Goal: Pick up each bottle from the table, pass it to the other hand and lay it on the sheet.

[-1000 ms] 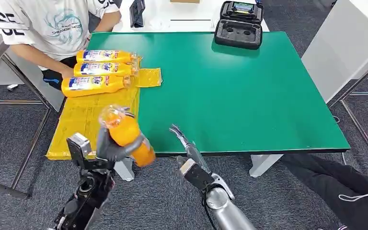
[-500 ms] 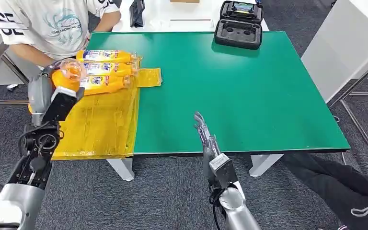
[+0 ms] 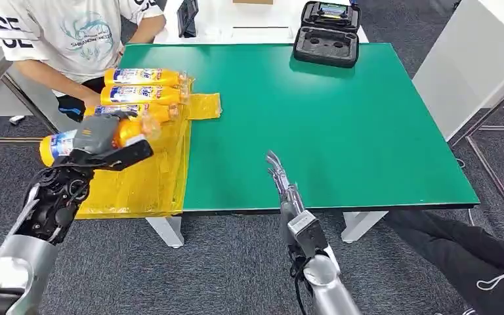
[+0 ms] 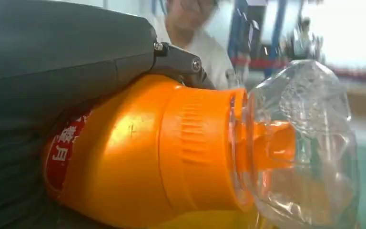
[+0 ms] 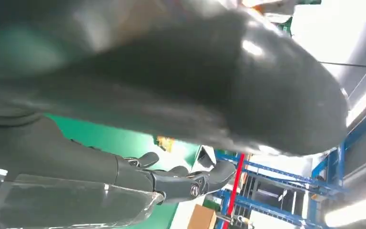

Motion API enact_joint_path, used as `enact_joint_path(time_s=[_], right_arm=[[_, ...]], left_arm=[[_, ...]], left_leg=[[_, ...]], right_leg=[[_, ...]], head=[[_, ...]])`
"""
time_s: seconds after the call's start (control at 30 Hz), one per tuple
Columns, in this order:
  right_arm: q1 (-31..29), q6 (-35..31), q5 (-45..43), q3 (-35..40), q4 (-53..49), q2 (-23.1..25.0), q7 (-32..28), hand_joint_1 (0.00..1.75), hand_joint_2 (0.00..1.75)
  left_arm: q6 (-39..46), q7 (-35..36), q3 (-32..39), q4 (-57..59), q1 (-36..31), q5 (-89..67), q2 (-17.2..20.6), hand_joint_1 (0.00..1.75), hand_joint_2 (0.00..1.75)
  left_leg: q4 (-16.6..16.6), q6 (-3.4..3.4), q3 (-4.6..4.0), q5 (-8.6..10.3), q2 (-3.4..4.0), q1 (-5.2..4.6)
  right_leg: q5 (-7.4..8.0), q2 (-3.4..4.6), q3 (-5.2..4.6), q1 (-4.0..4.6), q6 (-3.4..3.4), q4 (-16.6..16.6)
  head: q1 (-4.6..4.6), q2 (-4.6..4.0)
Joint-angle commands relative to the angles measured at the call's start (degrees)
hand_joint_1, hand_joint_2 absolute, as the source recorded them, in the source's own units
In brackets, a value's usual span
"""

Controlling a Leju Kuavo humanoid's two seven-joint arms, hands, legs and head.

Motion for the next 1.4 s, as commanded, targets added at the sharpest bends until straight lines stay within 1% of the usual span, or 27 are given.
enact_joint_path(time_s=[0.03,0.07,0.1,0.13,0.17,0.23,0.27,0.3,0.33,0.4,0.43,0.53,0.57,0.67,0.77,0.9,0.93,0.97,1.07,1.1,1.13,1.17,1.2,1.27,1.3,1.37,1.4], right_arm=[[-2.1,0.2,0.3,-2.6,3.5,0.1,0.0,0.0,0.0],[-2.1,0.2,0.3,-2.6,3.5,0.1,0.0,0.0,0.0],[-1.8,0.6,0.1,-2.7,3.4,0.2,0.0,0.0,0.0],[-1.7,0.6,0.1,-3.0,3.3,0.3,0.0,0.0,0.0],[-1.6,0.6,0.1,-3.1,3.4,0.3,0.0,0.0,0.0],[-1.6,-0.5,1.1,-3.2,3.6,0.2,0.2,0.0,0.0],[-1.5,-0.5,1.1,-3.4,3.8,0.2,0.2,0.0,0.0],[-1.5,-0.5,1.1,-3.5,4.0,0.2,0.2,0.0,0.0],[-1.5,-0.6,1.1,-3.7,4.6,0.5,0.3,0.0,0.0],[-1.9,-1.0,1.5,-3.8,5.8,0.7,0.6,0.0,0.0],[-2.0,-1.0,1.5,-3.8,6.4,0.7,0.6,0.0,0.0],[-2.2,-1.0,1.6,-3.7,7.5,0.9,0.6,0.0,0.0],[-2.2,-1.0,1.6,-3.7,7.5,0.9,0.6,0.0,0.0],[-1.9,-1.0,1.6,-3.7,7.2,0.8,0.6,0.0,0.0],[-1.6,-1.1,1.6,-3.8,6.6,0.8,0.6,0.0,0.0],[-1.5,-1.1,1.6,-3.9,6.2,0.5,0.6,0.0,0.0],[-1.5,-1.1,1.5,-3.9,6.3,0.3,0.6,0.0,0.0],[-1.7,-1.0,1.4,-3.8,6.7,0.3,0.6,0.0,0.0],[-2.1,-1.1,1.4,-3.3,7.6,0.1,0.6,0.0,0.0],[-2.4,-1.1,1.4,-3.2,7.6,0.2,0.6,0.0,0.0],[-3.2,-1.1,1.4,-3.0,8.6,0.2,0.6,0.0,0.0],[-3.8,-1.1,1.2,-3.0,9.2,0.4,0.7,0.0,0.0],[-4.1,-1.1,1.2,-3.0,9.5,0.4,0.7,0.0,0.0],[-4.3,-1.1,1.1,-2.9,9.7,0.5,0.7,0.0,0.0],[-4.3,-1.1,1.1,-2.9,9.8,0.5,0.7,0.0,0.0],[-4.3,-1.1,1.1,-2.8,10.1,0.5,0.7,0.0,0.0],[-4.4,-1.1,1.0,-2.8,10.7,0.4,0.7,0.0,0.0]], left_arm=[[-2.5,0.4,-7.5,9.9,-5.5,-2.6,0.1,1.75,1.75],[-2.5,0.4,-7.5,9.9,-5.5,-2.6,0.1,1.75,1.75],[-1.8,1.3,-8.3,10.5,-5.7,-3.8,0.1,1.75,1.75],[-3.7,1.0,-8.6,11.6,-5.9,-4.3,-0.4,1.75,1.75],[-4.4,0.0,-8.2,12.1,-5.8,-3.4,-0.9,1.75,1.75],[-4.7,-1.5,-8.5,13.3,-6.2,-3.1,-1.5,1.75,1.75],[-5.1,-3.8,-7.8,14.3,-6.8,-1.0,-2.6,1.75,1.75],[-5.7,-4.0,-8.0,14.5,-7.2,-1.0,-2.7,1.75,1.75],[-6.5,-3.6,-8.9,15.4,-8.3,-1.5,-3.0,1.75,1.75],[-7.8,-3.0,-10.0,16.5,-9.5,-2.0,-3.0,1.75,1.75],[-8.5,-2.6,-10.7,17.2,-10.1,-2.7,-2.9,1.75,1.75],[-8.9,-1.3,-11.7,19.6,-11.3,-4.0,-2.8,1.75,1.75],[-8.9,-1.3,-11.7,19.7,-11.2,-4.0,-2.8,1.75,1.75],[-9.4,-1.2,-11.7,20.9,-10.9,-4.0,-2.9,1.75,1.75],[-9.2,-1.4,-11.7,22.0,-11.0,-3.9,-3.3,1.75,1.75],[-9.8,-1.7,-11.7,23.4,-11.4,-3.6,-4.2,1.75,1.75],[-10.1,-1.7,-11.7,23.9,-11.4,-3.6,-4.4,1.75,1.75],[-10.0,-1.8,-12.2,24.7,-11.7,-3.9,-4.6,1.75,1.75],[-11.2,-3.4,-12.1,26.1,-11.6,-3.0,-5.6,1.75,1.75],[-11.2,-3.3,-12.2,26.2,-11.6,-3.0,-5.8,1.75,1.75],[-12.2,-3.6,-12.3,26.6,-11.8,-2.7,-6.1,1.75,1.75],[-12.7,-3.7,-12.5,27.0,-12.0,-2.7,-6.3,1.75,1.75],[-12.6,-3.8,-12.6,27.1,-12.1,-2.7,-6.3,1.75,1.75],[-12.7,-3.6,-12.6,27.3,-12.1,-2.5,-6.3,1.75,1.75],[-12.6,-3.6,-12.5,27.4,-11.9,-2.5,-6.3,1.75,1.75],[-12.5,-3.4,-12.5,27.6,-11.6,-2.5,-6.3,1.75,1.75],[-12.0,-2.9,-12.6,27.8,-11.3,-2.5,-6.4,1.75,1.75]], left_leg=[[0.0,-0.04,0.16,-0.07,-0.05,0.03],[0.0,-0.07,0.31,-0.14,-0.04,0.05],[0.0,-0.06,0.21,-0.1,-0.04,0.05],[0.0,-0.05,0.17,-0.07,-0.04,0.03],[0.0,-0.07,0.33,-0.14,-0.07,0.05],[0.0,-0.05,0.19,-0.05,-0.1,0.02],[0.0,-0.07,0.32,-0.1,-0.13,0.05],[0.0,-0.05,0.21,-0.06,-0.14,0.03],[0.0,-0.07,0.28,-0.09,-0.13,0.05],[0.0,-0.05,0.13,-0.05,-0.19,0.06],[0.0,-0.07,0.25,-0.11,-0.24,0.07],[0.0,-0.04,0.12,-0.05,-0.04,0.05],[0.0,-0.08,0.3,-0.13,-0.07,0.08],[0.0,-0.04,0.14,-0.04,-0.04,0.03],[0.0,-0.07,0.32,-0.15,-0.04,0.07],[0.0,-0.04,0.19,-0.08,-0.08,0.03],[0.0,-0.06,0.31,-0.13,-0.1,0.05],[0.0,-0.11,0.66,-0.28,-0.1,0.09],[0.0,-0.08,0.46,-0.18,-0.1,0.07],[0.0,-0.05,0.23,-0.08,-0.04,0.02],[0.0,-0.07,0.38,-0.14,-0.05,0.03],[0.0,-0.04,0.19,-0.07,-0.03,0.02],[0.0,-0.08,0.38,-0.16,0.01,0.05],[0.0,-0.03,0.09,-0.04,-0.04,0.02],[0.0,-0.06,0.27,-0.13,-0.04,0.05],[0.0,-0.04,0.17,-0.08,0.03,0.02],[0.0,-0.07,0.3,-0.15,0.03,0.05]], right_leg=[[-0.08,-0.06,0.19,0.03,-0.04,0.0],[-0.15,-0.05,0.35,0.05,-0.06,0.0],[-0.11,-0.05,0.26,0.05,-0.05,0.0],[-0.08,-0.05,0.2,0.03,-0.04,0.0],[-0.16,-0.09,0.38,0.06,-0.06,0.0],[-0.08,-0.1,0.23,0.03,-0.04,0.0],[-0.13,-0.14,0.38,0.06,-0.07,0.0],[-0.1,-0.14,0.26,0.04,-0.05,0.0],[-0.13,-0.14,0.34,0.05,-0.06,0.0],[-0.09,-0.19,0.2,0.06,-0.04,0.0],[-0.17,-0.24,0.35,0.07,-0.06,0.0],[-0.04,-0.05,0.16,0.05,-0.04,0.0],[-0.13,-0.08,0.35,0.09,-0.07,0.0],[-0.05,-0.05,0.17,0.04,-0.03,0.0],[-0.14,-0.06,0.37,0.08,-0.06,0.0],[-0.09,-0.09,0.23,0.04,-0.03,0.0],[-0.15,-0.11,0.36,0.05,-0.05,0.0],[-0.29,-0.13,0.73,0.1,-0.1,0.0],[-0.19,-0.11,0.53,0.08,-0.06,0.0],[-0.08,-0.05,0.26,0.03,-0.04,0.0],[-0.14,-0.05,0.42,0.03,-0.05,0.0],[-0.06,-0.03,0.23,0.02,-0.03,0.0],[-0.14,0.0,0.41,0.05,-0.06,0.0],[-0.03,-0.03,0.13,0.03,-0.03,0.0],[-0.12,-0.04,0.32,0.05,-0.05,0.0],[-0.06,0.03,0.19,0.03,-0.03,0.0],[-0.12,0.03,0.33,0.05,-0.05,0.0]], head=[[0.0,0.0],[-0.02,0.0],[0.0,0.0],[-0.02,0.0],[0.0,0.0],[0.0,0.0],[0.0,0.0],[-0.02,0.0],[-0.02,0.0],[0.0,0.0],[0.0,0.0],[0.0,0.0],[-0.02,0.0],[-0.02,0.0],[0.0,0.0],[0.0,0.0],[-0.02,0.0],[-0.02,0.0],[0.0,0.0],[0.0,0.0],[-0.04,0.0],[0.0,0.0],[-0.02,0.0],[0.0,0.0],[-0.02,0.0],[-0.02,0.0],[-0.02,0.0]])
